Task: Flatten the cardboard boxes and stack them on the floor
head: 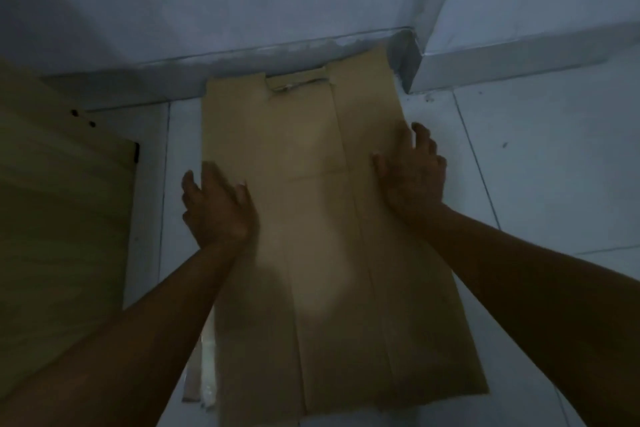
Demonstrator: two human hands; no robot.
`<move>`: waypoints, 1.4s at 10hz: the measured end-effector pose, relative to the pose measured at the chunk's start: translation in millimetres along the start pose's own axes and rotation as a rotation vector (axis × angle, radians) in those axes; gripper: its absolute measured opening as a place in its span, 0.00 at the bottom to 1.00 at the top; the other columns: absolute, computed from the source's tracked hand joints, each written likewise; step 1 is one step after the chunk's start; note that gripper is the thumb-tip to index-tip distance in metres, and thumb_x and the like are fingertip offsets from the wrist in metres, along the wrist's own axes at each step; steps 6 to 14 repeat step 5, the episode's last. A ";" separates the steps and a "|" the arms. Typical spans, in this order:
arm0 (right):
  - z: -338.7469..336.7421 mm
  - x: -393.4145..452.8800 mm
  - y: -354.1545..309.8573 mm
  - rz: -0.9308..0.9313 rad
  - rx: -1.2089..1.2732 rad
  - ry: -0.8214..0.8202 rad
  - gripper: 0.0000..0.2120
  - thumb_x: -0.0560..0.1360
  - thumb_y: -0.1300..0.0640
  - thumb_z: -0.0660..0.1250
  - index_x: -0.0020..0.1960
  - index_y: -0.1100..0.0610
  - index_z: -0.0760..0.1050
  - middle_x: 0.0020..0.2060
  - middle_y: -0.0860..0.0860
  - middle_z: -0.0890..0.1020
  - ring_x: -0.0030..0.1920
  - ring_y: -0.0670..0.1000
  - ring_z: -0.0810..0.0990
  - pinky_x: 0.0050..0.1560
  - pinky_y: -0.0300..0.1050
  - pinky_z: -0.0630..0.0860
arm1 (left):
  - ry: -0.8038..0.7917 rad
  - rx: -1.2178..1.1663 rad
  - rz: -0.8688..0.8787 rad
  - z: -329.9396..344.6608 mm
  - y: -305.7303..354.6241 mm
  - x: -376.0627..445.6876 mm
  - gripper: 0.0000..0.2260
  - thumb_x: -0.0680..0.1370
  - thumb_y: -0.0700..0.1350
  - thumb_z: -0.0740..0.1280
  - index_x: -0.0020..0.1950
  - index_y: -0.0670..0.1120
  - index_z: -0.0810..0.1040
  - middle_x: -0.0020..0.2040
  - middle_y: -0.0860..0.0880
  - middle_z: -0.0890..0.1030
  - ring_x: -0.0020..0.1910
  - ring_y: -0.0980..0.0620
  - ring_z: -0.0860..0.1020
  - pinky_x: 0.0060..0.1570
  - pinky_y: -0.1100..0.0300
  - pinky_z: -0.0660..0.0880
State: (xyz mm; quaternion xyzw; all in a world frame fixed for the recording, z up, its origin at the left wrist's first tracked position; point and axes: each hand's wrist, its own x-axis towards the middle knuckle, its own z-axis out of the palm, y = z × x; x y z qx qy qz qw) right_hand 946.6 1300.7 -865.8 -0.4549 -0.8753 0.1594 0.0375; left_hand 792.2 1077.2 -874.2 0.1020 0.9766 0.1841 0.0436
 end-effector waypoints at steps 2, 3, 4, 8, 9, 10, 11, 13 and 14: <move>36.2 -29.6 4.1 -0.234 -0.103 -0.066 0.33 0.81 0.35 0.46 0.81 0.50 0.52 0.81 0.59 0.50 0.80 0.60 0.47 0.77 0.65 0.46 | -0.208 0.184 0.368 25.3 -2.5 -14.3 0.28 0.82 0.63 0.46 0.81 0.55 0.51 0.81 0.45 0.46 0.80 0.44 0.44 0.74 0.38 0.40; 47.9 -29.5 3.8 -0.201 -0.039 -0.101 0.33 0.80 0.33 0.45 0.81 0.47 0.51 0.81 0.57 0.51 0.80 0.58 0.47 0.77 0.64 0.48 | -0.155 0.143 0.382 35.6 -8.9 -10.2 0.29 0.81 0.65 0.47 0.80 0.55 0.54 0.81 0.45 0.49 0.80 0.44 0.46 0.75 0.38 0.44; 56.6 -28.1 5.2 -0.184 -0.033 -0.081 0.33 0.80 0.33 0.45 0.81 0.46 0.51 0.81 0.56 0.51 0.80 0.58 0.47 0.77 0.64 0.48 | -0.120 0.158 0.383 42.3 -13.2 -6.6 0.28 0.81 0.64 0.50 0.80 0.56 0.56 0.81 0.46 0.52 0.80 0.44 0.48 0.75 0.39 0.48; 45.0 -25.4 1.1 -0.190 -0.049 -0.102 0.33 0.80 0.32 0.45 0.81 0.47 0.52 0.80 0.57 0.52 0.80 0.59 0.48 0.76 0.66 0.48 | -0.138 0.178 0.384 31.6 -6.4 -6.3 0.28 0.81 0.64 0.50 0.80 0.56 0.55 0.81 0.46 0.51 0.80 0.44 0.47 0.75 0.37 0.44; 45.0 -25.4 1.1 -0.190 -0.049 -0.102 0.33 0.80 0.32 0.45 0.81 0.47 0.52 0.80 0.57 0.52 0.80 0.59 0.48 0.76 0.66 0.48 | -0.138 0.178 0.384 31.6 -6.4 -6.3 0.28 0.81 0.64 0.50 0.80 0.56 0.55 0.81 0.46 0.51 0.80 0.44 0.47 0.75 0.37 0.44; 45.0 -25.4 1.1 -0.190 -0.049 -0.102 0.33 0.80 0.32 0.45 0.81 0.47 0.52 0.80 0.57 0.52 0.80 0.59 0.48 0.76 0.66 0.48 | -0.138 0.178 0.384 31.6 -6.4 -6.3 0.28 0.81 0.64 0.50 0.80 0.56 0.55 0.81 0.46 0.51 0.80 0.44 0.47 0.75 0.37 0.44; 45.0 -25.4 1.1 -0.190 -0.049 -0.102 0.33 0.80 0.32 0.45 0.81 0.47 0.52 0.80 0.57 0.52 0.80 0.59 0.48 0.76 0.66 0.48 | -0.138 0.178 0.384 31.6 -6.4 -6.3 0.28 0.81 0.64 0.50 0.80 0.56 0.55 0.81 0.46 0.51 0.80 0.44 0.47 0.75 0.37 0.44; 45.0 -25.4 1.1 -0.190 -0.049 -0.102 0.33 0.80 0.32 0.45 0.81 0.47 0.52 0.80 0.57 0.52 0.80 0.59 0.48 0.76 0.66 0.48 | -0.138 0.178 0.384 31.6 -6.4 -6.3 0.28 0.81 0.64 0.50 0.80 0.56 0.55 0.81 0.46 0.51 0.80 0.44 0.47 0.75 0.37 0.44; 45.0 -25.4 1.1 -0.190 -0.049 -0.102 0.33 0.80 0.32 0.45 0.81 0.47 0.52 0.80 0.57 0.52 0.80 0.59 0.48 0.76 0.66 0.48 | -0.138 0.178 0.384 31.6 -6.4 -6.3 0.28 0.81 0.64 0.50 0.80 0.56 0.55 0.81 0.46 0.51 0.80 0.44 0.47 0.75 0.37 0.44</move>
